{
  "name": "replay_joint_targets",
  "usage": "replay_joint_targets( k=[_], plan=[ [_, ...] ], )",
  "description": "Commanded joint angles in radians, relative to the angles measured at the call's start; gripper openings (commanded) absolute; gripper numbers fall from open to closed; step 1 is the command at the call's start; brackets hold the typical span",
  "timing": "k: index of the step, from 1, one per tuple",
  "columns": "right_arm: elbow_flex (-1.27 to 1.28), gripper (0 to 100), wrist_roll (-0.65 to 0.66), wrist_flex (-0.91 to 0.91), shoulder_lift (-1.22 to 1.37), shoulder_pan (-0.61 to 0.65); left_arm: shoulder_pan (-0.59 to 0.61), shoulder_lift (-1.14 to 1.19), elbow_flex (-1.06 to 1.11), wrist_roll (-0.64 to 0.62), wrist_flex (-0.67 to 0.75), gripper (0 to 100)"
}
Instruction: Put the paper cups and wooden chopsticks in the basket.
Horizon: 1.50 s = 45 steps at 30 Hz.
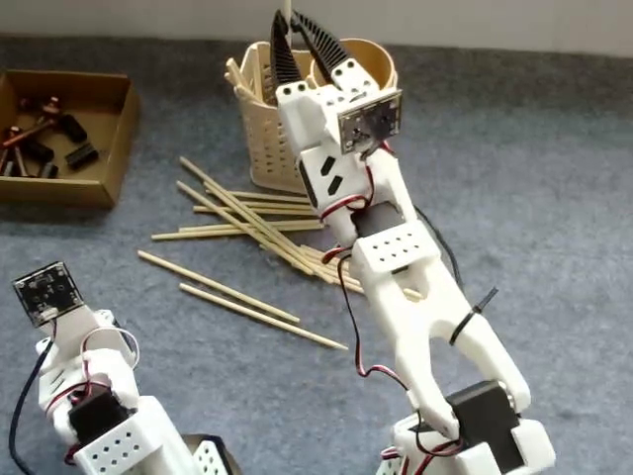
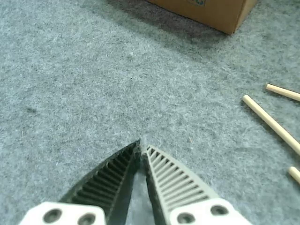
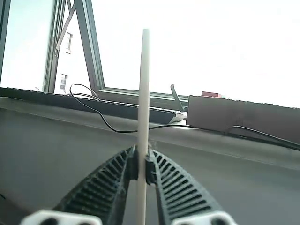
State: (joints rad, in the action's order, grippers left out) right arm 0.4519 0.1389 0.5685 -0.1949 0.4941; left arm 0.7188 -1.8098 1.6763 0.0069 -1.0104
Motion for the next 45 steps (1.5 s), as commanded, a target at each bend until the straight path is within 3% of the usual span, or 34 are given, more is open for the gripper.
replay_joint_targets(
  k=[1,8,14,25,36,45],
  plan=[
    [-0.002,0.5,0.008,0.027,-0.039,-0.01,0.013,-0.002,0.019,0.006,-0.003,0],
    [0.081,1.7,0.008,0.022,-0.094,-0.01,0.013,-0.002,0.019,0.006,-0.003,0],
    [0.087,16.8,0.003,-0.16,-0.096,-0.01,0.013,-0.002,0.019,0.006,-0.003,0],
    [0.101,13.4,0.003,-0.208,-0.259,0.028,0.013,-0.002,0.019,0.006,-0.003,0],
    [0.145,11.4,0.003,-0.653,-0.567,0.142,0.013,-0.002,0.019,0.006,-0.003,0],
    [0.147,11.3,0.002,-0.961,-0.65,0.157,0.013,-0.002,0.019,0.006,-0.003,0]
  ],
)
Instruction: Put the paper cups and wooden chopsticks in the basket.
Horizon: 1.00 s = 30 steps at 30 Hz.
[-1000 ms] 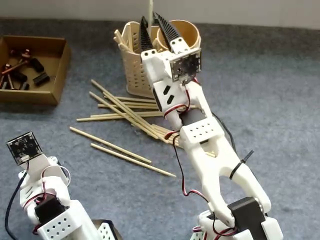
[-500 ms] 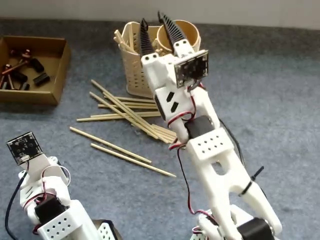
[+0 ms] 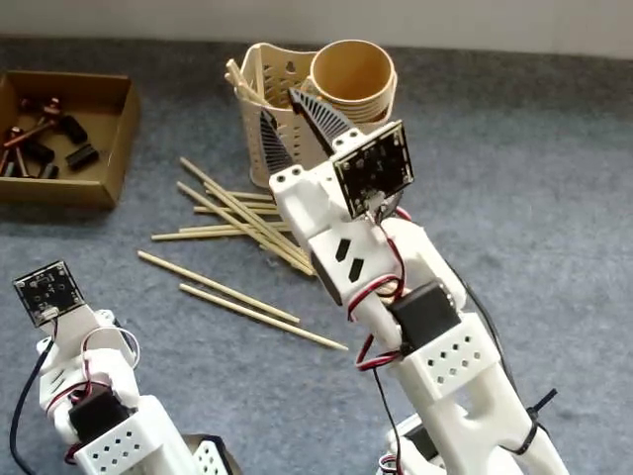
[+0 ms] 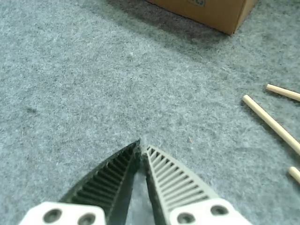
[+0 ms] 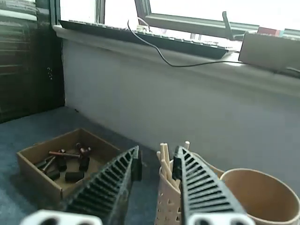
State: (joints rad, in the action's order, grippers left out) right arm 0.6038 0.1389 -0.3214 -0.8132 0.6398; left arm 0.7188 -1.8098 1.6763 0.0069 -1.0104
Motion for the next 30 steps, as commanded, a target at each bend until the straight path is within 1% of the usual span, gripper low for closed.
replay_joint_targets(
  k=[1,13,16,23,27,30],
  plan=[
    [-0.005,11.3,0.002,-0.099,-0.031,0.012,0.013,-0.002,0.019,0.006,-0.003,0],
    [-0.005,11.2,0.0,-0.404,-0.022,0.013,0.013,-0.002,0.019,0.006,-0.003,0],
    [0.016,11.2,-0.04,-0.463,-0.021,0.05,0.013,-0.002,0.019,0.006,-0.003,0],
    [0.148,11.2,-0.054,-0.461,-0.001,0.205,0.013,-0.002,0.019,0.006,-0.003,0],
    [0.165,11.2,-0.055,-0.46,0.102,0.265,0.013,-0.002,0.019,0.006,-0.003,0],
    [0.166,11.2,-0.055,-0.409,0.185,0.297,0.013,-0.002,0.019,0.006,-0.003,0]
  ],
)
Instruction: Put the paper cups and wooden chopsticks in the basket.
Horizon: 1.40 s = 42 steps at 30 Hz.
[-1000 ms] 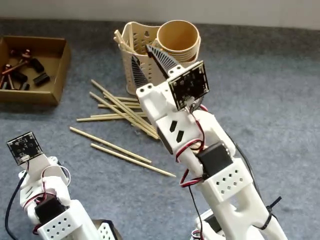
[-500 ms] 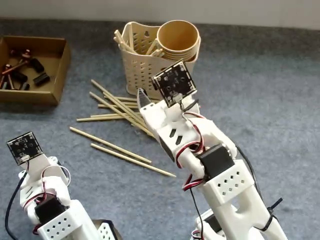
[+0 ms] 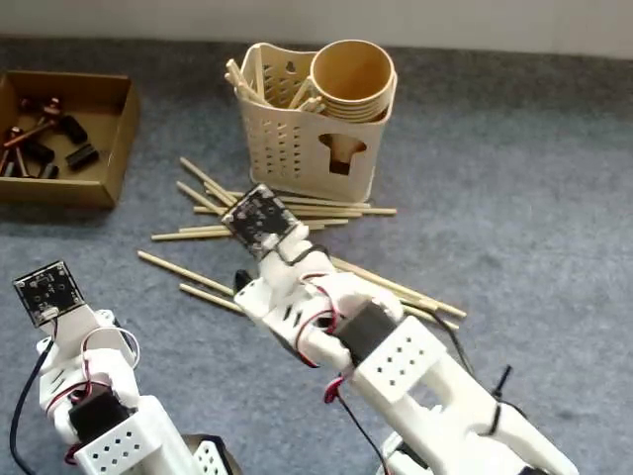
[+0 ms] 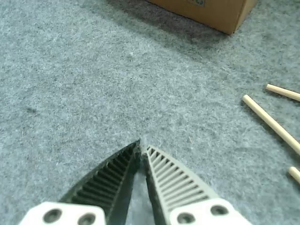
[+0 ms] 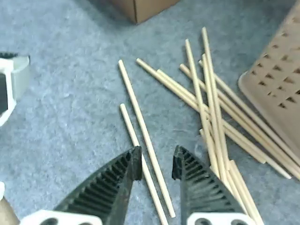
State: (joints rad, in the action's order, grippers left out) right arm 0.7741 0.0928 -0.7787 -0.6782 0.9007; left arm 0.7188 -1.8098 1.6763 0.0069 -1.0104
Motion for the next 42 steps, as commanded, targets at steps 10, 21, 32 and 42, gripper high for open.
replay_joint_targets(
  k=[10,21,32,42],
  plan=[
    [-0.004,11.2,-0.005,0.185,0.312,0.12,0.013,-0.002,0.019,0.006,-0.003,0],
    [-0.015,11.2,-0.003,0.285,0.575,0.117,0.013,-0.002,0.019,0.006,-0.003,0],
    [-0.015,11.2,-0.002,0.306,0.539,0.114,0.013,-0.002,0.019,0.006,-0.003,0],
    [-0.058,11.2,-0.002,0.383,0.627,0.067,0.013,-0.002,0.019,0.006,-0.003,0]
  ],
)
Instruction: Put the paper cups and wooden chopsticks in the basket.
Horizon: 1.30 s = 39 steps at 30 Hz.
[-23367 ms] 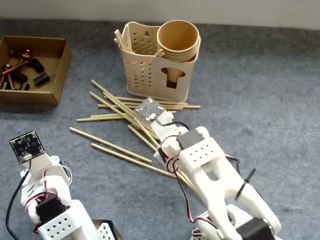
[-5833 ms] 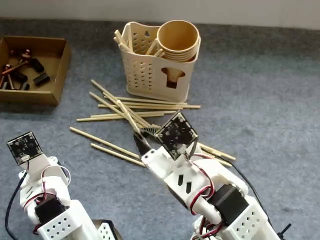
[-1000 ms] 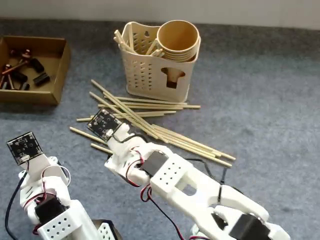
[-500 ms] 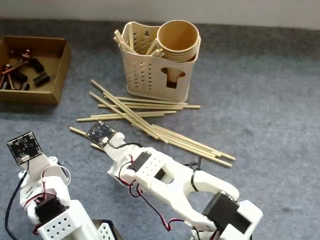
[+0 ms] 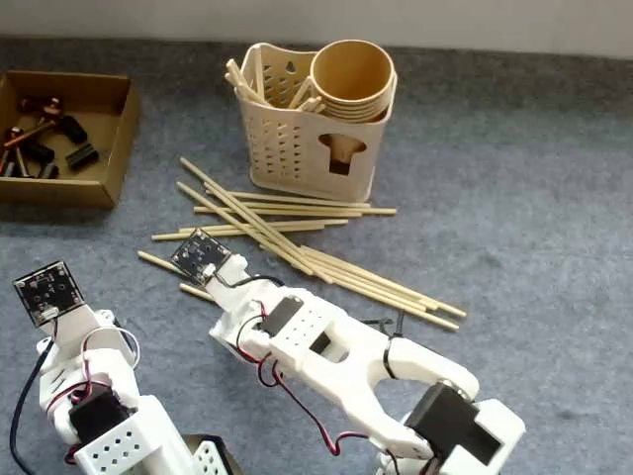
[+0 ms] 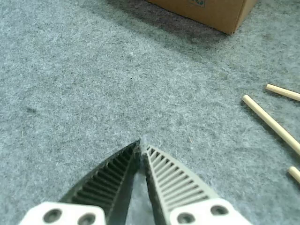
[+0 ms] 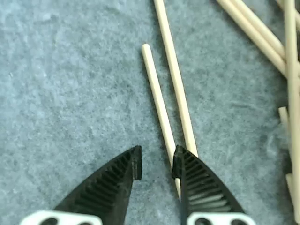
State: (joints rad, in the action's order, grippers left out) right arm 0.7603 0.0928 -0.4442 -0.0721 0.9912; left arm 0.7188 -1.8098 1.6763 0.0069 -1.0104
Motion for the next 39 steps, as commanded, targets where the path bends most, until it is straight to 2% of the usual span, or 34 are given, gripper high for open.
replay_joint_targets(
  k=[1,7,10,14,16,26,35,39],
  plan=[
    [-0.05,11.2,-0.002,0.053,0.035,-0.033,0.013,-0.002,0.019,0.006,-0.003,0],
    [-0.071,11.2,0.003,0.048,0.085,-0.051,0.013,-0.002,0.019,0.006,-0.003,0],
    [-0.068,11.1,0.058,0.048,0.108,-0.045,0.013,-0.002,0.019,0.006,-0.003,0],
    [-0.067,3.6,0.107,0.045,0.157,-0.041,0.013,-0.002,0.019,0.006,-0.003,0],
    [-0.071,0.1,0.133,-0.001,0.173,-0.044,0.013,-0.002,0.019,0.006,-0.003,0],
    [-0.211,0.9,0.137,-0.351,0.173,-0.062,0.013,-0.002,0.019,0.006,-0.003,0],
    [-0.223,0.9,0.141,-0.469,0.177,-0.068,0.013,-0.002,0.019,0.006,-0.003,0],
    [-0.22,0.9,0.196,-0.529,0.179,-0.073,0.013,-0.002,0.019,0.006,-0.003,0]
  ],
)
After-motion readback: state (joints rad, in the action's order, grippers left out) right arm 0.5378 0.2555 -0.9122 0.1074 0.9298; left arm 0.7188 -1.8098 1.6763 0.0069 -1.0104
